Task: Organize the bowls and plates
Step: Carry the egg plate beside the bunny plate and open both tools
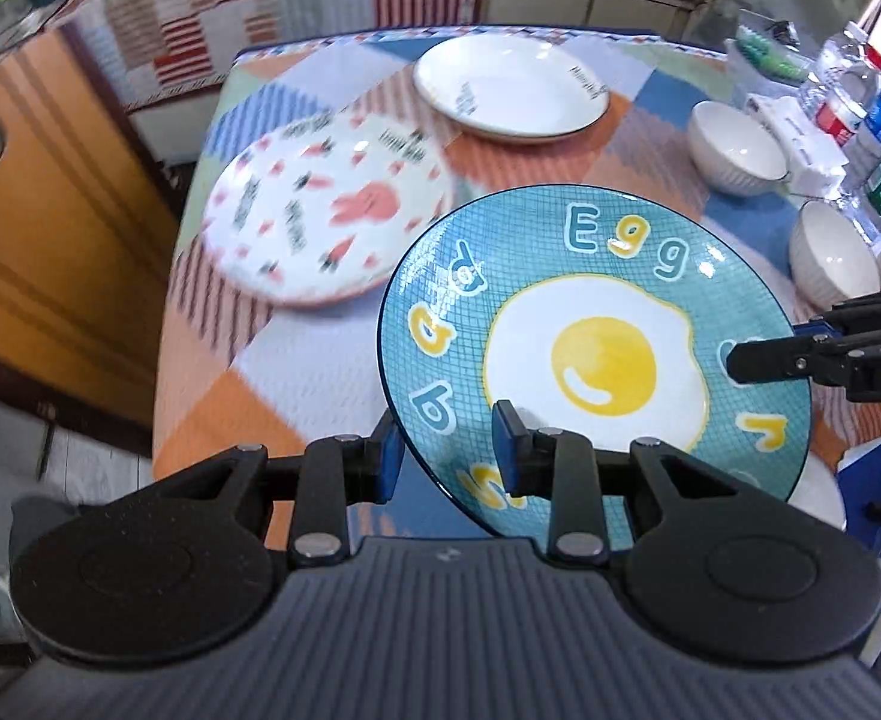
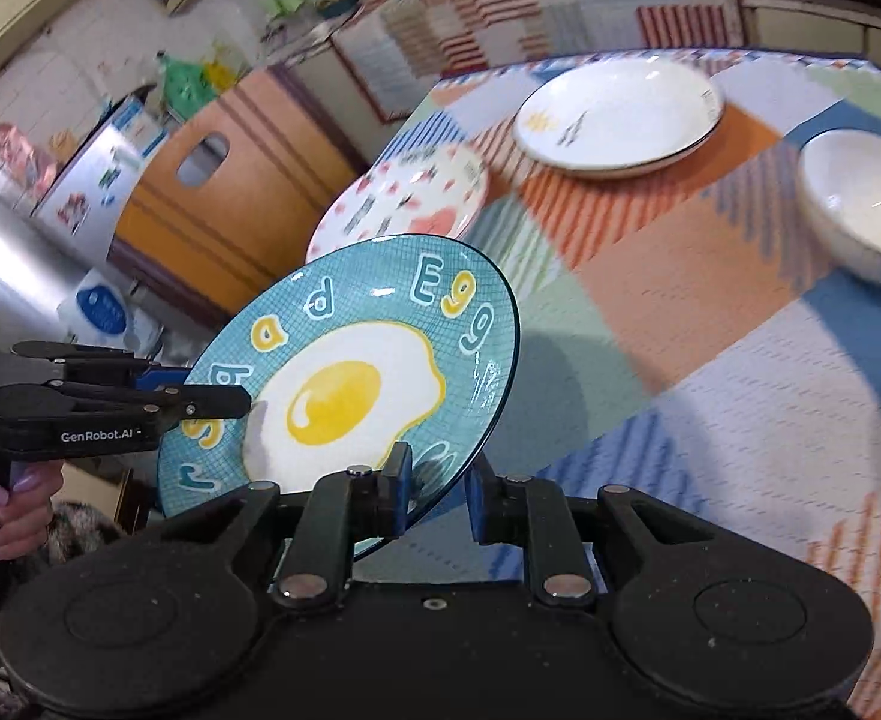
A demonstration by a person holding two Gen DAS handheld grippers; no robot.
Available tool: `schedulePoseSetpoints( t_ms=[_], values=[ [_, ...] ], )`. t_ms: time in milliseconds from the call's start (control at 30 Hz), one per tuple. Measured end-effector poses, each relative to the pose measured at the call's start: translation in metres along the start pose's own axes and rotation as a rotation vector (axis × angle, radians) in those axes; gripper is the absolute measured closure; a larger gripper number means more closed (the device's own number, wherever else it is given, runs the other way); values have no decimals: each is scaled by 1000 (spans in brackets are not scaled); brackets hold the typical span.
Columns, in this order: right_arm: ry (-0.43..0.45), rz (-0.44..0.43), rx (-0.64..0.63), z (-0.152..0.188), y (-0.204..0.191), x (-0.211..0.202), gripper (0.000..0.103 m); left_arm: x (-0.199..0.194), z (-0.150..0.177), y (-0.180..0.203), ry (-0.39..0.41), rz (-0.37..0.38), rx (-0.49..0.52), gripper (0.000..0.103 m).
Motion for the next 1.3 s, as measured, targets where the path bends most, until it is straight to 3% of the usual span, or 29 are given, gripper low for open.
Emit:
schedulePoseSetpoints(
  t_ms=[267, 433, 733, 1033, 1300],
  values=[
    [57, 80, -4, -20, 32, -25, 80, 25, -36, 39, 14, 62, 55, 74],
    [73, 123, -6, -28, 56, -27, 79, 55, -51, 49, -22, 114, 33, 74],
    [47, 158, -37, -28, 83, -13, 79, 101, -51, 53, -48, 153, -6, 74],
    [11, 184, -20, -18, 109, 23, 77, 145, -46, 53, -84, 99, -5, 74],
    [-17, 217, -57, -9, 111, 36, 74, 158, -37, 54, -110, 92, -5, 73]
  ],
)
Point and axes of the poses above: each gripper's, at about its wrist camera, not at the fingertips, and x roughly the way its jaws point, y to its right, z to its underside, the point moved 6 cm from there along x, roughly the way its jaws point, and after that the axes turned 9 degrees about y, right-handed, at the moved point
